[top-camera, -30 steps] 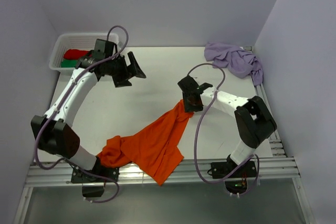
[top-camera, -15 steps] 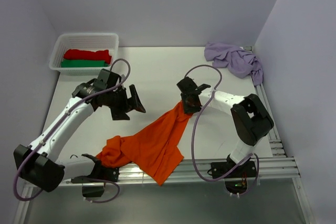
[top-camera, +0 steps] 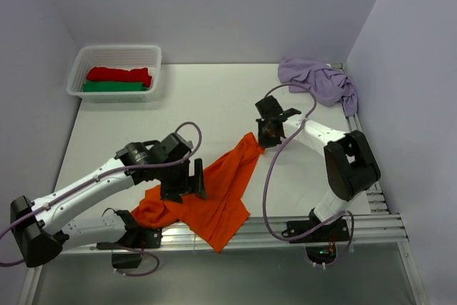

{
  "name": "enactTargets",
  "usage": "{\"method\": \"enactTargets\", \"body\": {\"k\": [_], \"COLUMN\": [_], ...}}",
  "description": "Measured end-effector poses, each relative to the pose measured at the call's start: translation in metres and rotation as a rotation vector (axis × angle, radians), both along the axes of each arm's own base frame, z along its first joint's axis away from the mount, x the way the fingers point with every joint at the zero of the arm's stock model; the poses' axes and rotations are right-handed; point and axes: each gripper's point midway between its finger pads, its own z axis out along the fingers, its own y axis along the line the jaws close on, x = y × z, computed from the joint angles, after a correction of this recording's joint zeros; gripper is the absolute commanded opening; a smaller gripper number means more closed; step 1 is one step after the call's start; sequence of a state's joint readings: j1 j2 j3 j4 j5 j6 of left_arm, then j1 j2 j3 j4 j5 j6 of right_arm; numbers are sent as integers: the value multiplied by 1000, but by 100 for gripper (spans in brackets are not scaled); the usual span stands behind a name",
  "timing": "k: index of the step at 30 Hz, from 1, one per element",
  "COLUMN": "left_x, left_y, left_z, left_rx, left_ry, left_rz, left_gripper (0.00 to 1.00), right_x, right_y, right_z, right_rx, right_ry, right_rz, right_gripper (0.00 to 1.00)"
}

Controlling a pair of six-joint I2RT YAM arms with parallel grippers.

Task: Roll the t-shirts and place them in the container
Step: Flatten the tshirt

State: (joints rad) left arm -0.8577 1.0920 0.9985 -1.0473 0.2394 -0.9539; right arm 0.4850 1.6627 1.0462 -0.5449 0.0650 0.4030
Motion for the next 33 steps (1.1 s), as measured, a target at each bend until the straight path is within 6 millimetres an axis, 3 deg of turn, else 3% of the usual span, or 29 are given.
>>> {"method": "enactTargets", "body": {"k": [6, 10, 14, 18, 22, 33], "left_x": [-44, -75, -92, -96, -90, -86], "left_y": [-8, -21, -32, -48, -62, -53], "left_z": [-25, -42, -60, -72, -84, -115], "left_rx": [83, 128, 194, 288, 350, 489], "left_ry": [19, 28, 19, -25, -59, -59], "left_rz": [-78, -145, -194, -236, -242, -267], "left_gripper": [81, 78, 71, 55, 52, 44], "right_x": [18, 20, 17, 12, 8, 9], "right_y": [-22, -26, -21, -18, -16, -16], "right_z": [26, 25, 23, 18, 16, 22], "right_rx": [133, 178, 209, 232, 244, 261], "right_ry": [-35, -12, 3, 24, 38, 25], "right_rz": [-111, -139, -134, -138, -133, -133], "right_gripper": [0, 0, 0, 0, 0, 0]}}
